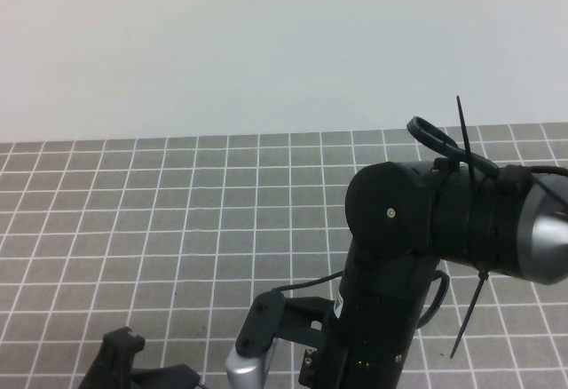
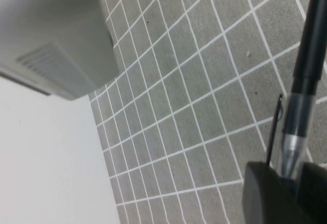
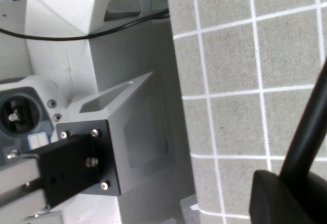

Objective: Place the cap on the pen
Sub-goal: 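Pick up the pen and its cap, cap the pen, and set it down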

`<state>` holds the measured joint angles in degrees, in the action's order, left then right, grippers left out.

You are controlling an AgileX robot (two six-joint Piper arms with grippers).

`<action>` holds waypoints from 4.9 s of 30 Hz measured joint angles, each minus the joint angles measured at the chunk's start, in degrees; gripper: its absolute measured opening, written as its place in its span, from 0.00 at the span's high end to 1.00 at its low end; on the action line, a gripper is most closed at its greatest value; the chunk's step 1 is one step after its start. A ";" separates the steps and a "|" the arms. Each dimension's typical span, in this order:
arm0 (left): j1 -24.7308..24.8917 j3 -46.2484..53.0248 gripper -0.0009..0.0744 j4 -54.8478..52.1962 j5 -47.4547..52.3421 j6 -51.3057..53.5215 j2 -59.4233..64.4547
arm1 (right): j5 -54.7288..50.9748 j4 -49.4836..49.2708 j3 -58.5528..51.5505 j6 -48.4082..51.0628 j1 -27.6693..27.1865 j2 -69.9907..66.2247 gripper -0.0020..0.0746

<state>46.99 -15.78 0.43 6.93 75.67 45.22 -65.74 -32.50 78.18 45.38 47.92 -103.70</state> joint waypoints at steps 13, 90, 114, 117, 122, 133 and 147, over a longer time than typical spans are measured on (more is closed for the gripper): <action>0.00 0.00 0.89 0.43 0.00 0.00 0.00 | 1.48 0.49 0.00 4.21 0.00 0.00 0.98; -5.85 0.00 0.95 3.96 -5.35 -34.18 -3.68 | 12.63 7.86 0.00 -33.33 -13.84 -0.02 0.98; -5.99 -5.85 0.99 4.13 -8.20 -69.57 21.63 | 16.30 1.05 0.00 -40.01 -19.44 -10.68 0.98; -6.10 -5.85 0.99 4.13 -11.69 -69.57 22.53 | 16.30 1.05 0.00 -40.09 -19.44 -11.31 0.95; -7.23 -5.90 0.99 5.63 -14.73 -69.57 22.63 | 16.40 1.35 0.00 -39.75 -19.44 -12.00 0.79; -11.11 -5.90 0.99 6.85 -14.62 -69.74 22.63 | 19.14 1.70 0.00 -39.75 -19.44 -12.00 0.55; -11.11 -11.50 0.99 5.01 -12.06 -67.23 22.63 | 21.76 13.05 0.00 -39.50 -19.44 -2.08 0.88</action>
<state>35.88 -27.28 5.45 -5.13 8.44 67.85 -43.98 -19.45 78.18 5.88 28.47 -105.78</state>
